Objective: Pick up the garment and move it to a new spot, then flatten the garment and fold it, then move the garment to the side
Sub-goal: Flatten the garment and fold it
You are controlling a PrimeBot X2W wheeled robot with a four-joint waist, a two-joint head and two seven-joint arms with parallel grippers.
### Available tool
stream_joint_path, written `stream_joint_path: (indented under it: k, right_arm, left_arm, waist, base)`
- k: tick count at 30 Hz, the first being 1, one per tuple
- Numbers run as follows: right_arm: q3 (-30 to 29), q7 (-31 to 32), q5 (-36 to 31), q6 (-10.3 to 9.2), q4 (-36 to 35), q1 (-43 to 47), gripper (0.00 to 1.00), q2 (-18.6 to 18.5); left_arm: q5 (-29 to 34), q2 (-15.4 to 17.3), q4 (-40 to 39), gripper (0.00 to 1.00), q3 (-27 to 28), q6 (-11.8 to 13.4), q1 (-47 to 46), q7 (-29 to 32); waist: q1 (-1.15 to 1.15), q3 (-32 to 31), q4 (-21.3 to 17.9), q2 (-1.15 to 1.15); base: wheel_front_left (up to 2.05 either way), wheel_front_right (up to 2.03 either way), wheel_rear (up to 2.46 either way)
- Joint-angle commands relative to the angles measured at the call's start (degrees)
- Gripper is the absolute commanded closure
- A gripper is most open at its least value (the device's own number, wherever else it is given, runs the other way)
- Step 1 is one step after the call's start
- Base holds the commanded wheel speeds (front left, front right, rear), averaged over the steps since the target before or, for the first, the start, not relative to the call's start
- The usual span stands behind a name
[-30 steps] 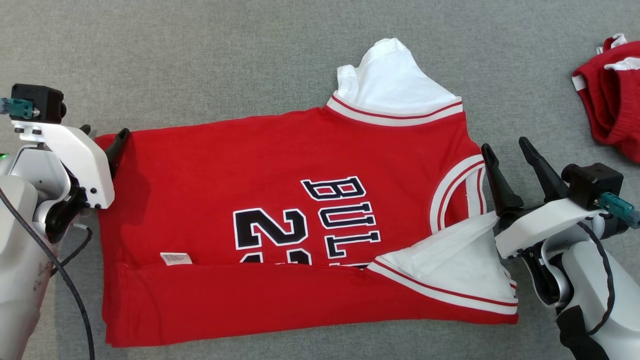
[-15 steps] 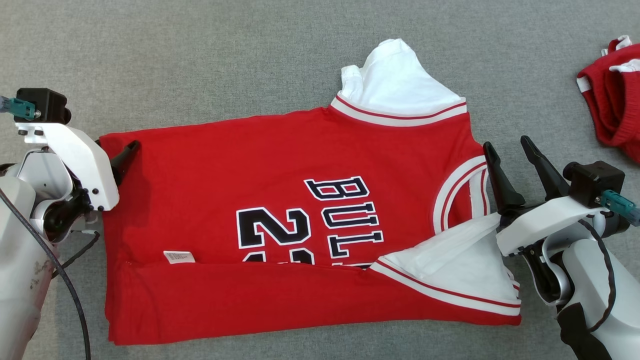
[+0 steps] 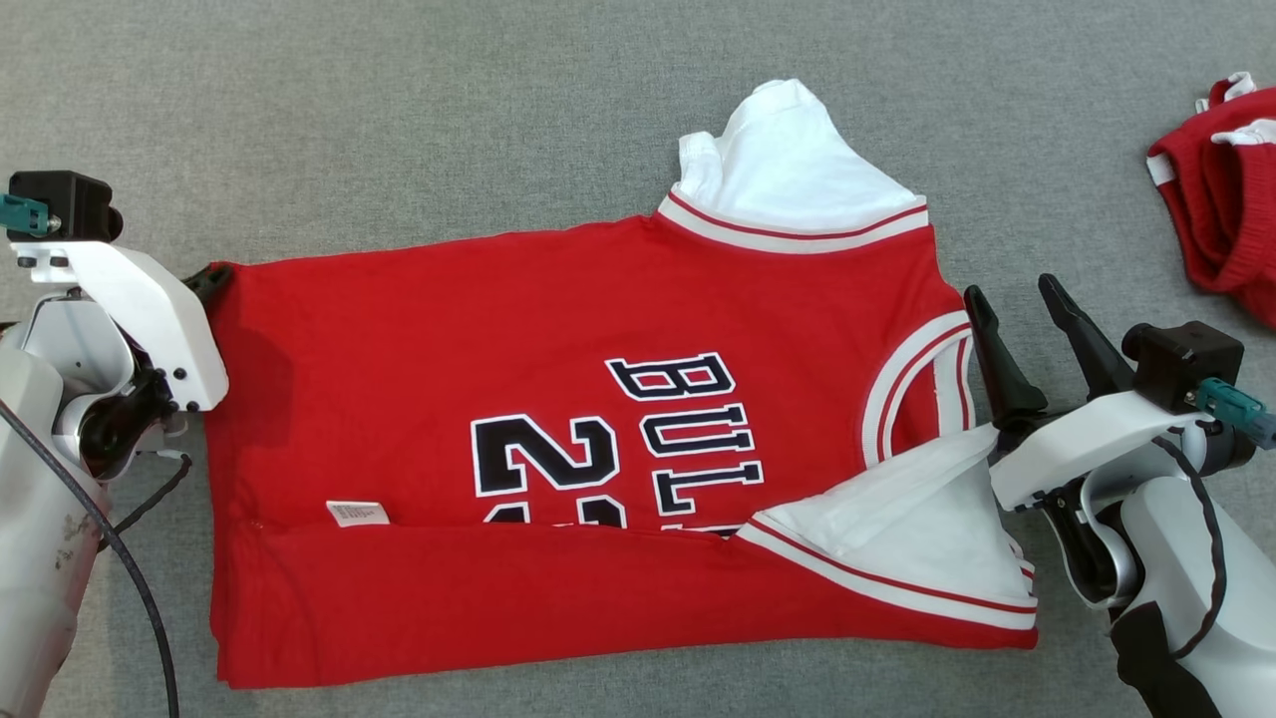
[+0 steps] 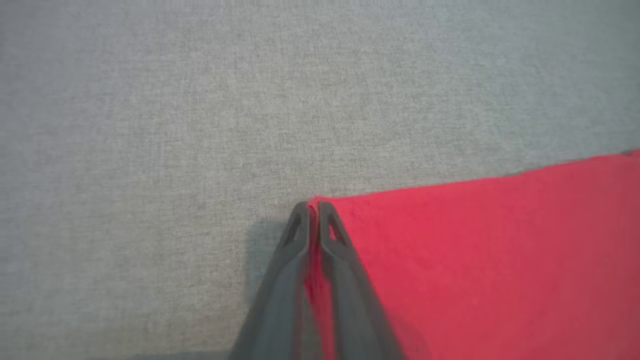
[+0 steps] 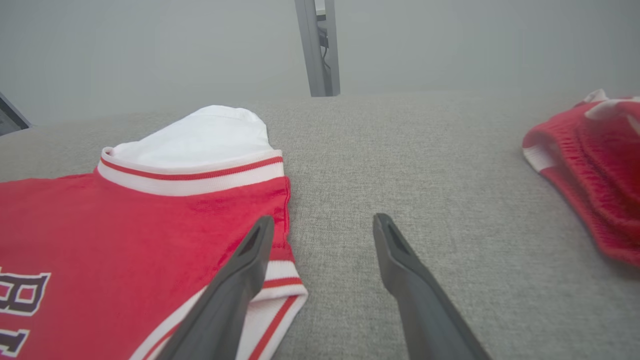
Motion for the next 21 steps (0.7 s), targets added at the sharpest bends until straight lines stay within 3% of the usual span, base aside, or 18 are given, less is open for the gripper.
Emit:
stream_joint_path:
  k: [1, 12, 21]
  right_arm:
    - [0.0, -0.4, 0.4, 0.02, 0.1, -0.5, 0.00, -0.3]
    - [0.8, 0.6, 1.6, 0.02, 0.9, -2.6, 0.00, -1.5]
    - [6.1, 11.1, 8.1, 0.02, 0.3, -13.3, 0.00, -6.0]
  left_arm:
    - [-0.2, 0.0, 0.4, 1.00, -0.2, 0.0, -0.6, -0.3]
    - [-1.4, -0.8, 0.9, 1.00, -1.4, 0.0, -0.8, -2.8]
    - [-2.7, -2.2, -0.1, 1.00, -3.5, 0.0, -1.8, -4.5]
  waist:
    - [-0.01, -0.1, 0.1, 0.00]
    - [-0.01, -0.9, 1.1, 0.00]
    - [-0.01, 0.6, 4.5, 0.00]
  base:
    - [0.00, 0.00, 0.00]
    - [0.00, 0.00, 0.00]
    - [0.00, 0.00, 0.00]
